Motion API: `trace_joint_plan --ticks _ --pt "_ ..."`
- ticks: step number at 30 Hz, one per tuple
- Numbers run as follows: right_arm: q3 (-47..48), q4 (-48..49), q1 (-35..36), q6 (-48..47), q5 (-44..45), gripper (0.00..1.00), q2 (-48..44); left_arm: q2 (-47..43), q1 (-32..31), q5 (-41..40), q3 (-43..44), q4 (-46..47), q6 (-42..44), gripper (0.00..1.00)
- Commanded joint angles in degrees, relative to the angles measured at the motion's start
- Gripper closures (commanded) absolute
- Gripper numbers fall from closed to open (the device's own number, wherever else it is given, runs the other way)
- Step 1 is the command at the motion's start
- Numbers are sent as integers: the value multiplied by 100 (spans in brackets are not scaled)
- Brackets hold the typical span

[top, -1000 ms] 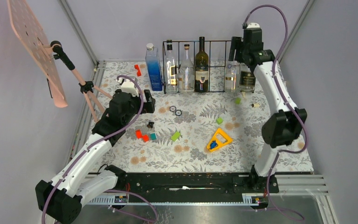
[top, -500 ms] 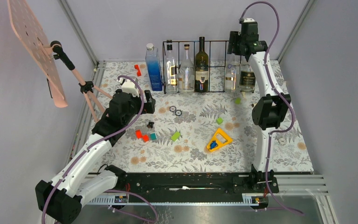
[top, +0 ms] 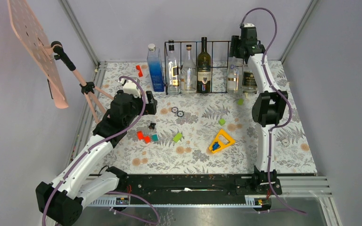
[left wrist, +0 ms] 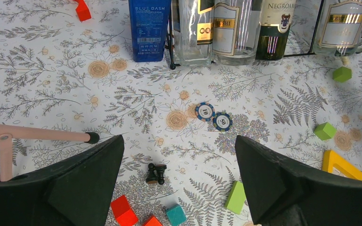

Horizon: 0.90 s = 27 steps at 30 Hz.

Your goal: Take the wine bottle off the wine rack

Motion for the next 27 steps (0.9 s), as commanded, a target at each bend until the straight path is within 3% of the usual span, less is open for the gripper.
trace_joint_plan --ticks 1,21,24,27 --pt "442 509 -131 179 186 35 129 -9 -13 124 62 203 97 3" --pt "686 1465 -172 398 -313 40 680 130 -12 194 81 193 123 3" --pt "696 1544 -171 387 -328 45 717 161 -8 194 90 196 132 3" --pt "701 1572 -171 366 -409 58 733 187 -14 203 107 197 140 3"
